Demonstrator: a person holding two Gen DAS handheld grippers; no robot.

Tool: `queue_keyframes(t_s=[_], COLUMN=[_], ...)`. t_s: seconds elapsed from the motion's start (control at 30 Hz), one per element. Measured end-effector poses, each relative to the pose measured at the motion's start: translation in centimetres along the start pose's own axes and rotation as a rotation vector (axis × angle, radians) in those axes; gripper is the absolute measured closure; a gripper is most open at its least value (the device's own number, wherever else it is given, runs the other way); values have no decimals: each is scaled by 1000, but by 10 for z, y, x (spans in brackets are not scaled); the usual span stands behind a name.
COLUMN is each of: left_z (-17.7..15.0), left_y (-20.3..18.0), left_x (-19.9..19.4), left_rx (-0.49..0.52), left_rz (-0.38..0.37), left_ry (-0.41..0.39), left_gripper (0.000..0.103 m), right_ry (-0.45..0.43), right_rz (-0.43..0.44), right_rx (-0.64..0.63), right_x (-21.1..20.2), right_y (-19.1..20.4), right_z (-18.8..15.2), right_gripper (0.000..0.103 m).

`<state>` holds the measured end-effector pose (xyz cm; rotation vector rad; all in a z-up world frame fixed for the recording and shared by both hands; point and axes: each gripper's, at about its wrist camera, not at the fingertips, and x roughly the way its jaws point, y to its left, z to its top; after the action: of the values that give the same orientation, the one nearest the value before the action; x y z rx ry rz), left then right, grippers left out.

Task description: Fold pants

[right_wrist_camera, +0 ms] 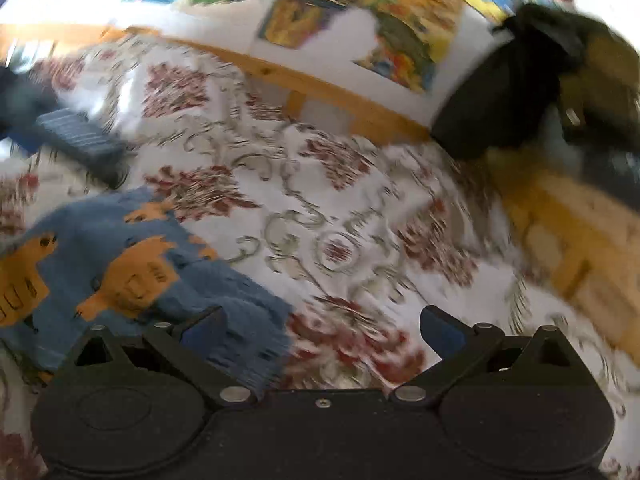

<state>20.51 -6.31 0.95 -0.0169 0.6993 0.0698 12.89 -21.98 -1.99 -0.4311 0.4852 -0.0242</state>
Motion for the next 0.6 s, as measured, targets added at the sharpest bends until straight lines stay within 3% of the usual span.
queue_keyframes(t_s=[0.1,0.17,0.33,0.47,0.6], left_z=[-4,-10,-13,-9,-15], left_y=[-14,-16,7,20,38], left_x=[35,54,77,64,15], left_rx=[88,115,-4,-37,24], left_rz=[56,105,60,41,14], left_ry=[-8,-12,19,1,-105], left_gripper=[0,0,0,0,0], right_ry=[16,39,101,134,30], right_rz=[-60,-58,31,51,94], right_rx=[-159,-200,-146,-94,-1], right_x=[15,16,-4,-19,-34], right_y=[34,38,18,7,-17], right_z=[-11,-19,-25,-21,-8], right_gripper=[1,1,1,1,1])
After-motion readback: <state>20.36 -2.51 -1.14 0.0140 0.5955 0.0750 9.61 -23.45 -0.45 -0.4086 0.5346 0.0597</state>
